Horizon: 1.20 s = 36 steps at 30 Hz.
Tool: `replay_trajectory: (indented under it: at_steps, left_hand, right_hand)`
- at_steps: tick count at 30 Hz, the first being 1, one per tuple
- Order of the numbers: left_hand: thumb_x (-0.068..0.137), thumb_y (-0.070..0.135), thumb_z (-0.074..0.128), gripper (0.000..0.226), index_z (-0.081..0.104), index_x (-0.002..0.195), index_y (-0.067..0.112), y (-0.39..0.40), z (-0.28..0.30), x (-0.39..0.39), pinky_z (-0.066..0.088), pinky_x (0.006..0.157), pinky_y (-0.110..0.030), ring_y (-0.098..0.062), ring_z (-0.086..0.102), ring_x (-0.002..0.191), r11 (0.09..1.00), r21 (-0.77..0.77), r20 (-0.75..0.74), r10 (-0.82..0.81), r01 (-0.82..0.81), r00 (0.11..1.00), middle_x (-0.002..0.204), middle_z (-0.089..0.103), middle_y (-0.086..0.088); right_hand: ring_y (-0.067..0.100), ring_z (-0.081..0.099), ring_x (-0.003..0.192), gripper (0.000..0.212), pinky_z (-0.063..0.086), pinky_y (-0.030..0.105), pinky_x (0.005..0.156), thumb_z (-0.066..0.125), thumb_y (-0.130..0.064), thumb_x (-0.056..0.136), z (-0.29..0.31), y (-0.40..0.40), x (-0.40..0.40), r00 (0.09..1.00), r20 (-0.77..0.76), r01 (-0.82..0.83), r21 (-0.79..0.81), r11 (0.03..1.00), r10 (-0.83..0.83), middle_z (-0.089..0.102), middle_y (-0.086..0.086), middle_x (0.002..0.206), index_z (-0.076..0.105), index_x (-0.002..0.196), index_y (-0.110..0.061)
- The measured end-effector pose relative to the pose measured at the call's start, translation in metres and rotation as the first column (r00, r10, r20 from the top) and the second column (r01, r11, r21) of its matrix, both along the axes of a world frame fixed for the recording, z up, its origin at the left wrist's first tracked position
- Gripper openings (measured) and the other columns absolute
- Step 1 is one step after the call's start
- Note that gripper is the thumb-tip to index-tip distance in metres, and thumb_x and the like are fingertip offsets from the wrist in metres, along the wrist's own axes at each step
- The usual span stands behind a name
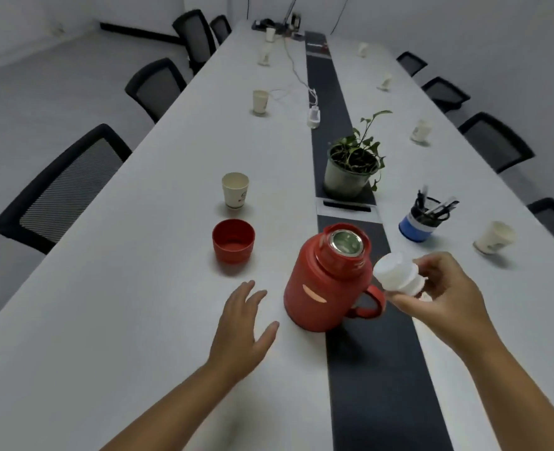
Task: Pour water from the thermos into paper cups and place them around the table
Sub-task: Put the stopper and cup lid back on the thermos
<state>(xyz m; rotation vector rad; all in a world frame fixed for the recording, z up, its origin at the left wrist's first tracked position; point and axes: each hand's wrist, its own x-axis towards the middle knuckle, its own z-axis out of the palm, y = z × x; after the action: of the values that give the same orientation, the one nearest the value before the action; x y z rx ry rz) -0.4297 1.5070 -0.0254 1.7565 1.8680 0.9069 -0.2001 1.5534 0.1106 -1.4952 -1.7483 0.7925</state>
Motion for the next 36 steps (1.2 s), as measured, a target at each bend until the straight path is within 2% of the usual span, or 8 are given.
replay_trajectory:
  at_steps: [4,6,8,11,16,21,29,36]
  left_hand:
    - [0.077,0.043,0.056,0.066,0.038,0.134,0.013,0.055,0.045,0.048,0.012,0.097,-0.008,-0.014,0.027,0.135,0.994,0.007,0.145,-0.111,0.112,0.983,0.145,0.035,-0.002]
    - [0.078,0.032,0.067,0.065,0.039,0.133,0.011,0.077,0.054,0.059,0.016,0.09,-0.005,-0.012,0.035,0.127,0.993,-0.003,0.178,-0.115,0.118,0.977,0.136,0.042,-0.001]
    - [0.069,0.038,0.072,0.071,0.042,0.128,0.012,0.093,0.057,0.062,0.027,0.088,-0.011,-0.007,0.043,0.117,0.987,-0.063,0.221,-0.128,0.145,0.967,0.122,0.048,0.007]
    - [0.05,0.06,0.059,0.083,0.047,0.123,0.023,0.103,0.058,0.059,0.039,0.085,-0.015,-0.009,0.053,0.108,0.972,-0.098,0.258,-0.182,0.213,0.949,0.116,0.056,0.01]
    - [0.058,0.049,0.064,0.072,0.046,0.124,0.028,0.107,0.058,0.056,0.041,0.088,-0.019,-0.007,0.053,0.104,0.969,-0.103,0.239,-0.193,0.223,0.951,0.117,0.057,0.011]
    - [0.052,0.059,0.061,0.079,0.047,0.124,0.029,0.11,0.052,0.052,0.043,0.088,-0.021,-0.005,0.054,0.103,0.974,-0.078,0.233,-0.191,0.214,0.953,0.113,0.058,0.015]
    - [0.05,0.06,0.06,0.08,0.049,0.123,0.029,0.11,0.042,0.052,0.045,0.091,-0.023,-0.005,0.055,0.105,0.976,-0.032,0.306,-0.194,0.214,0.932,0.113,0.06,0.015]
    - [0.054,0.056,0.06,0.074,0.048,0.122,0.031,0.111,0.043,0.052,0.038,0.081,-0.003,0.006,0.052,0.096,0.971,-0.009,0.341,-0.221,0.238,0.914,0.106,0.058,0.02]
  right_hand:
    - [0.013,0.052,0.073,0.034,0.041,0.012,0.059,0.076,-0.007,0.064,0.014,0.033,0.016,0.993,0.112,-0.028,0.009,1.0,0.027,0.056,-0.008,0.082,0.052,0.079,-0.027]
    - [0.017,0.056,0.085,0.034,0.042,0.015,0.067,0.074,-0.007,0.067,0.012,0.051,0.014,0.98,0.178,-0.093,0.025,0.995,0.087,0.056,-0.005,0.09,0.06,0.094,-0.022]
    - [0.018,0.054,0.092,0.041,0.043,0.02,0.076,0.071,-0.011,0.072,0.008,0.07,0.009,0.947,0.275,-0.182,0.031,0.983,0.166,0.052,-0.001,0.098,0.059,0.111,-0.018]
    - [0.013,0.046,0.095,0.048,0.034,0.018,0.082,0.061,-0.018,0.083,0.009,0.092,-0.006,0.825,0.47,-0.342,-0.025,0.939,0.313,0.043,-0.002,0.106,0.046,0.128,-0.022]
    - [0.018,0.044,0.109,0.049,0.03,0.021,0.08,0.056,-0.021,0.086,0.012,0.111,-0.026,0.583,0.678,-0.496,-0.138,0.857,0.446,0.045,0.0,0.12,0.041,0.132,-0.028]
    - [0.023,0.048,0.106,0.045,0.042,0.03,0.082,0.058,-0.019,0.084,0.014,0.117,-0.028,0.488,0.745,-0.523,-0.168,0.835,0.455,0.049,0.003,0.115,0.046,0.127,-0.028]
    - [0.026,0.05,0.101,0.037,0.033,0.028,0.071,0.055,-0.021,0.085,0.018,0.121,-0.037,0.346,0.788,-0.546,-0.273,0.792,0.51,0.051,0.01,0.11,0.051,0.122,-0.017]
    - [0.022,0.052,0.097,0.039,0.037,0.026,0.071,0.058,-0.021,0.083,0.024,0.124,-0.047,0.302,0.802,-0.522,-0.314,0.793,0.516,0.056,0.009,0.111,0.053,0.122,-0.017]
